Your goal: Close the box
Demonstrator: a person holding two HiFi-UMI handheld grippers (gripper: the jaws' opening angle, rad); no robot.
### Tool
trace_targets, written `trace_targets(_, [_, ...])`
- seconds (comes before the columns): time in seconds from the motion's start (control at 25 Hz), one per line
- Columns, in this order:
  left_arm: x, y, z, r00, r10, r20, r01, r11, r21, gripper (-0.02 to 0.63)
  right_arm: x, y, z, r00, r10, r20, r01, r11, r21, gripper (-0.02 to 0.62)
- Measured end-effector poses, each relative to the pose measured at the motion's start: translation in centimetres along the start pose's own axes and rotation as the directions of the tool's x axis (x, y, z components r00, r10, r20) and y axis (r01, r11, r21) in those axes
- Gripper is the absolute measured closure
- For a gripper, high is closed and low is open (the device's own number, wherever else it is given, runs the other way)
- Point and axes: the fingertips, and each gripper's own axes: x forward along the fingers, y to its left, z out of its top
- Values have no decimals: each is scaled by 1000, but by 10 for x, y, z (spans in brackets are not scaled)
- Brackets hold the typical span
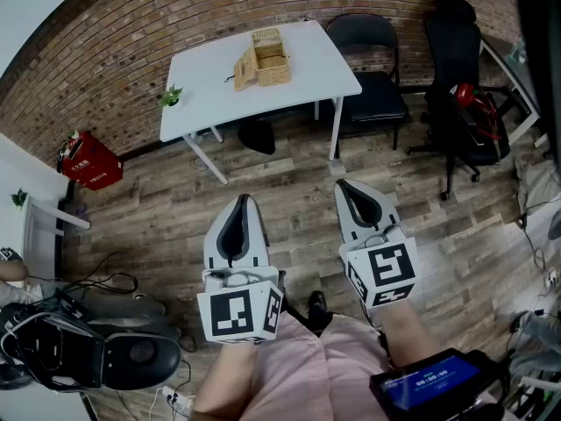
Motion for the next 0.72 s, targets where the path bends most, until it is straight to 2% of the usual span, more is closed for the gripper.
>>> trace_targets(0.36, [15,3,1,1000,-1,1,1,1000,-6,591,14,-6,5,1000,5,0,-5,1000,-9,597])
trace_targets(0.52, [12,1,0,999,30,18,-30,1000,-4,589,11,-10,2,1000,13,10,-13,1000,-1,595])
trace_targets(0.56, [13,2,1,999,34,26,-34,999,-6,560,13,-10,2,1000,28,5,-28,1000,7,585])
trace_targets(0.6, [14,3,3,999,29,35,-29,1000,-13,447,15,-9,2,999,45,0,-45,999,15,478])
trace_targets(0.64, [16,4,4,999,19,43,-18,1000,-25,399,18,-9,2,998,56,-1,-56,998,20,443])
trace_targets(0.72, [21,7,4,999,5,49,-3,999,-51,399,24,-11,5,999,54,4,-54,998,13,443])
